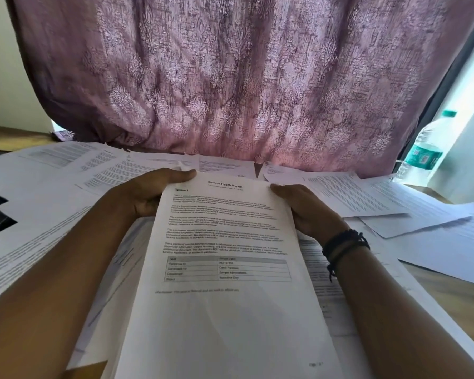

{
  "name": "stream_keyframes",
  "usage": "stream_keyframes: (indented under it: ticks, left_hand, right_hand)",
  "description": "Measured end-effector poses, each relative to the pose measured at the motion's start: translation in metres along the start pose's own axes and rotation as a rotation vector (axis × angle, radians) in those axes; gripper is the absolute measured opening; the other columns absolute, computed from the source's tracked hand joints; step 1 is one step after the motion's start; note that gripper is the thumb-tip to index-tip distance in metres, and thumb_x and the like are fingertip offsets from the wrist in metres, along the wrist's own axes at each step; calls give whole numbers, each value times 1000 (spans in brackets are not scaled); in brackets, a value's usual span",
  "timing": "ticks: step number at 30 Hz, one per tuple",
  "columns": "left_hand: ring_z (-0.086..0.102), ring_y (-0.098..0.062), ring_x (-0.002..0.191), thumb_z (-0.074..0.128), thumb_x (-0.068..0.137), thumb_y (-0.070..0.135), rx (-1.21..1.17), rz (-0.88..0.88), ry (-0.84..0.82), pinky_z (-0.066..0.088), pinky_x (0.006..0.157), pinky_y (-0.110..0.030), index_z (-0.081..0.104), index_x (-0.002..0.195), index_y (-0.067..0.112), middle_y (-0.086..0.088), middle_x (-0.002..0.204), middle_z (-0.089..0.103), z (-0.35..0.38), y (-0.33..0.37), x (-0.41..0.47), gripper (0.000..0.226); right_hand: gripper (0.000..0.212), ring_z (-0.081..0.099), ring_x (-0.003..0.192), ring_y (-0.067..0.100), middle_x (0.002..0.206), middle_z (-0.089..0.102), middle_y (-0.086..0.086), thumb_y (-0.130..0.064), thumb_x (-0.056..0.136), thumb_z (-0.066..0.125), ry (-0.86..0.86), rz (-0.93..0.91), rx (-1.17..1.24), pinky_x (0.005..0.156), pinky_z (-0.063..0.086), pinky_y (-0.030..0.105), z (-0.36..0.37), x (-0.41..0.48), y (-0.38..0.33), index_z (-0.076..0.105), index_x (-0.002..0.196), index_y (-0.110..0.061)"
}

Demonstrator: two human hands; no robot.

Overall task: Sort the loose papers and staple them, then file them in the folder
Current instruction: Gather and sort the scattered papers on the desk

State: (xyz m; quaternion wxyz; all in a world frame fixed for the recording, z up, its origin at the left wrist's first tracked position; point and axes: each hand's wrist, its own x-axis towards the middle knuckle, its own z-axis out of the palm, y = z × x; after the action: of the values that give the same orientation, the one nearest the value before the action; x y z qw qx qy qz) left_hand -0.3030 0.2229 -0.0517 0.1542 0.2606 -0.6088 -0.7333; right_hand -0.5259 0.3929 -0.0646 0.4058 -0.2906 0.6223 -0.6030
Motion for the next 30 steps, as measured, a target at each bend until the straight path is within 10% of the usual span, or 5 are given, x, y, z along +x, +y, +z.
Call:
stream_keyframes:
  ticks: [12,19,25,30]
  left_hand:
    - [73,-17,68,35,103,24,-609,398,346,58,53,-31,57,105,7,-6,77,75,-28,4,6,28]
    - [72,-21,73,39,101,30,-652,578,306,59,57,-33,68,97,11,-7,83,75,-5,4,8,35]
    - [70,-28,93,57,82,52,-544,456,-60,56,79,-46,71,108,15,-10,104,72,-22,21,-17,47]
    - [72,-20,90,67,84,18,-8,495,284,59,66,-26,67,110,7,-4,97,75,-16,14,-2,28]
  right_hand:
    - [84,61,117,32,130,60,22,-70,86,43,-287,-146,683,93,54,43,-25,-15,-2,57,131,0]
    - [43,65,109,33,123,65,20,7,84,61,-160,-213,175,85,58,45,-5,-6,-11,56,126,-1]
    - [62,64,108,37,124,62,21,4,74,71,-44,-268,62,84,56,53,-36,0,-13,47,131,-5]
    - [59,64,97,25,117,61,12,10,79,67,230,-472,-152,68,58,32,-30,-7,-21,43,128,-10]
